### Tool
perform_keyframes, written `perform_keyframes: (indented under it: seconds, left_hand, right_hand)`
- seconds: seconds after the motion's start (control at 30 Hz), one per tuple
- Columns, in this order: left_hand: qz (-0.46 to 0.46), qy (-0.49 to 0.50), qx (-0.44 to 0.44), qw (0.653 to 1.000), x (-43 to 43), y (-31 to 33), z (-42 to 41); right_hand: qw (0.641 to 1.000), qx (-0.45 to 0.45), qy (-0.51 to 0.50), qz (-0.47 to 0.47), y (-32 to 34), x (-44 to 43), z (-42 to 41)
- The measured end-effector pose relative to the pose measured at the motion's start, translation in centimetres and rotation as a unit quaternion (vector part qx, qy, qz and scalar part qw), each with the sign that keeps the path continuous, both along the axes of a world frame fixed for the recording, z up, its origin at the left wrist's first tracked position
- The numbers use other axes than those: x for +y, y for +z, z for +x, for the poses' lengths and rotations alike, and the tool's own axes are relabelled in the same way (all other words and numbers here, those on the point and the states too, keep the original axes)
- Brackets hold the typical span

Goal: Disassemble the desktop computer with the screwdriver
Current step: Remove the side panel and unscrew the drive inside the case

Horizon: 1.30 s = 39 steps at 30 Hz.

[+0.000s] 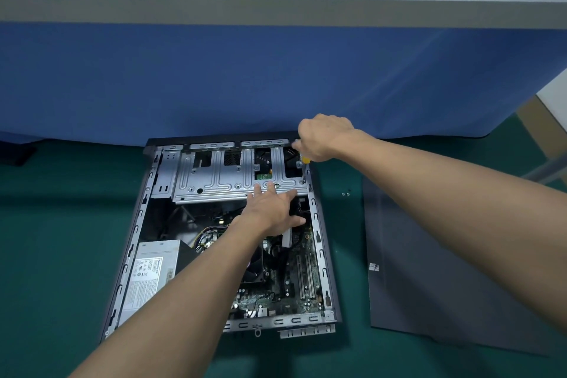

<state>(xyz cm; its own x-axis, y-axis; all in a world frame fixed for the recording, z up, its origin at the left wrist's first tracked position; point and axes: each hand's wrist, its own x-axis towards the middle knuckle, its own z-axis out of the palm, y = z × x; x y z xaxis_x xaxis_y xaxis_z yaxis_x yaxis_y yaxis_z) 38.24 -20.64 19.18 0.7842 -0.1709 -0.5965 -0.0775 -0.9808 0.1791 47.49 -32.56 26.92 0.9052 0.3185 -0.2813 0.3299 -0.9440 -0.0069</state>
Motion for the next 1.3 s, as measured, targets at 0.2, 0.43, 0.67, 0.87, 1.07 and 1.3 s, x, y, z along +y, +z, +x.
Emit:
perform_keyframes:
  seconds: [0.2,0.43,0.67,0.87,1.07,1.3]
  left_hand:
    - [-0.002,0.001,0.0,1.0,0.01,0.03,-0.05]
    - [-0.002,0.003,0.002,1.0,-0.08,0.28,-0.07]
    - [-0.001,0.004,0.004,1.0,-0.1,0.5,-0.22]
    - [-0.004,0.005,0.001,1.0,-0.08,0.51,-0.25]
    - [-0.003,0.005,0.002,1.0,-0.05,0.43,-0.23]
    - [-0.001,0.005,0.003,1.0,-0.02,0.22,-0.2]
  right_hand:
    - [0.999,0.044,-0.023,0.004,0.12,0.09,0.05]
    - [0.998,0.041,-0.016,0.033,0.0,-0.2,0.06]
    - [0.999,-0.011,-0.039,0.01,-0.47,-0.02,-0.23]
    - [0.997,0.063,-0.03,0.045,0.12,-0.33,-0.07]
    - [0.999,0.009,-0.017,0.026,-0.32,-0.61,-0.27]
    - [1.0,0.008,-0.015,0.005,-0.42,-0.81,-0.25]
